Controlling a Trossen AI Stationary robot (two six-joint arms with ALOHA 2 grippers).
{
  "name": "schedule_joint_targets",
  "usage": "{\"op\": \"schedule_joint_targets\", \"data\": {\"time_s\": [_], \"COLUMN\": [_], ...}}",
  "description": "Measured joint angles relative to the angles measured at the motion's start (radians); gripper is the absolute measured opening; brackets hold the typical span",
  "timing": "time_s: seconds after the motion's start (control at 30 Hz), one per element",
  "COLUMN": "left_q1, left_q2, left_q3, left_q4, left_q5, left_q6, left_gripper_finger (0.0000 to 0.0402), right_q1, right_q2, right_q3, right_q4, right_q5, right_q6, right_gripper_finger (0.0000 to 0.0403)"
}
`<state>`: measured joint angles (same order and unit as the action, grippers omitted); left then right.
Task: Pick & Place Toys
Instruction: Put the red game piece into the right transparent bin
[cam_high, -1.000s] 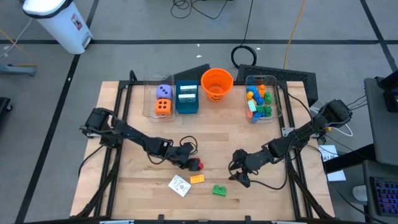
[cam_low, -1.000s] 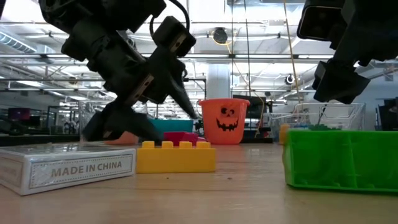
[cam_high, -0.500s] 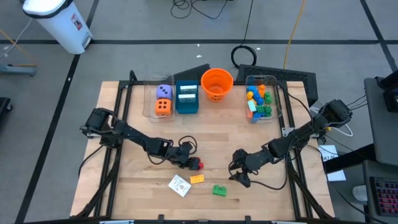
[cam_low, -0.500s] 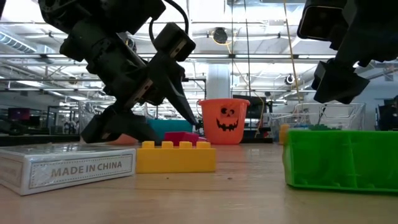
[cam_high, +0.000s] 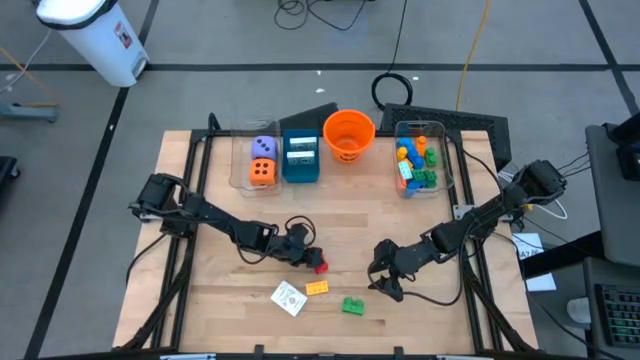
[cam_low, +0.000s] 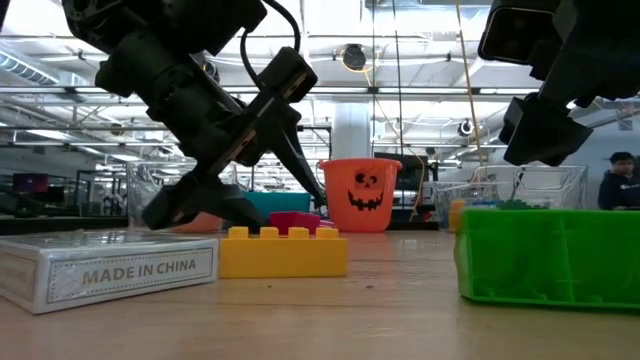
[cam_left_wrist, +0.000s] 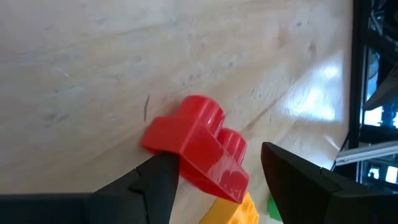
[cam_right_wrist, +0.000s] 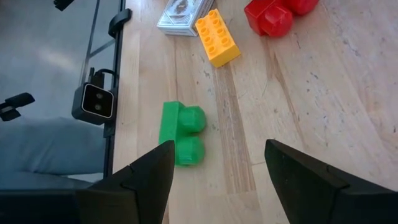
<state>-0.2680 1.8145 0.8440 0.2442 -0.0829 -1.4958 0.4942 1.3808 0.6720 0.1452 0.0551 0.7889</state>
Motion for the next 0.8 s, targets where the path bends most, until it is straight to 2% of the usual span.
{"op": "schedule_joint_targets", "data": {"time_s": [0.27,0.6,0.8], "left_q1": [0.004,0.037,0.046], "left_q2": [0.000,0.000,-0.002], "left_q3": [0.000,0.000,0.002], "left_q4": [0.002,0.001,-0.024], "left_q5": [-0.020,-0.003,0.005], "left_q6": [-0.002,0.001,0.001], "left_gripper_finger": [0.0223,0.0106,0.0072], "right_q1": [0.000,0.000,0.000], "right_q2": [0.000,0.000,0.000], "right_q3": [0.000,0.000,0.000], "right_q4": [0.000,-0.025,-0.024], "right_q5": [0.000,0.000,0.000], "right_q6": [-0.016,-0.016,-0.016], "right_gripper_finger": [0.0242,0.0242,0.0242]}}
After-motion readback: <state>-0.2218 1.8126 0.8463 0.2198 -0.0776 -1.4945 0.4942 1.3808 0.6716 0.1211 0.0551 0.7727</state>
